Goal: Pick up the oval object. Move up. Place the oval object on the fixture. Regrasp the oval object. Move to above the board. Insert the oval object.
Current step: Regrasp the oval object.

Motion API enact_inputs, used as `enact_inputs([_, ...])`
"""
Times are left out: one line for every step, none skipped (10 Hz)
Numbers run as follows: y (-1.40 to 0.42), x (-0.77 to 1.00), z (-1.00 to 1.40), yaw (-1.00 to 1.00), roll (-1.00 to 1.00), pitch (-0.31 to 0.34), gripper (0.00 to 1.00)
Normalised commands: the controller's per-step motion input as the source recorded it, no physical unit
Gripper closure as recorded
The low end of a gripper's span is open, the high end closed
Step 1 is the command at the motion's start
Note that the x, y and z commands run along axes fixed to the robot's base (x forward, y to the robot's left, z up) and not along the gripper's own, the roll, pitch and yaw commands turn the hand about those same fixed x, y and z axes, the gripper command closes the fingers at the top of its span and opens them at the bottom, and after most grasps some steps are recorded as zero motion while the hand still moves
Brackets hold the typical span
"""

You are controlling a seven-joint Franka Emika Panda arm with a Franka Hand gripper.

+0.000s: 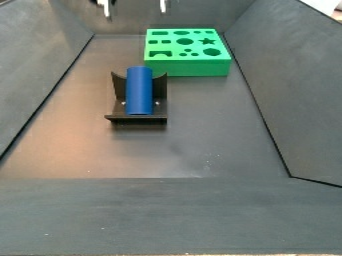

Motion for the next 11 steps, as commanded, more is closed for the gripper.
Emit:
enact_inputs([0.06,0.05,-1.0,0.12,0.08,-0.059,0.0])
enact_inputs([0.06,0.06,-1.0,0.1,0.07,-0.079,0.0])
enact_inputs([0.06,0.07,-1.0,0.07,0.06,-0.092,0.0])
enact_inputs([0.05,0.08,-1.0,0.04,0.07,-0.093,0.0])
enact_inputs([0.05,0.09,-1.0,0.03,0.06,-0.093,0.0])
enact_inputs([0.04,0.1,-1.0,0.0,0.07,-0.077,0.0])
enact_inputs([0.04,0.11,-1.0,-0.01,0.07,-0.069,0.0])
enact_inputs([0.03,0.11,-0.92,-0.02,0.07,-0.052,0.0])
enact_inputs([0.02,0.1,-0.81,-0.02,0.07,-0.04,0.0])
enact_inputs([0.01,0.08,-0.57,-0.02,0.06,-0.022,0.0])
enact_inputs([0.01,0.07,-0.42,-0.01,0.06,-0.017,0.0])
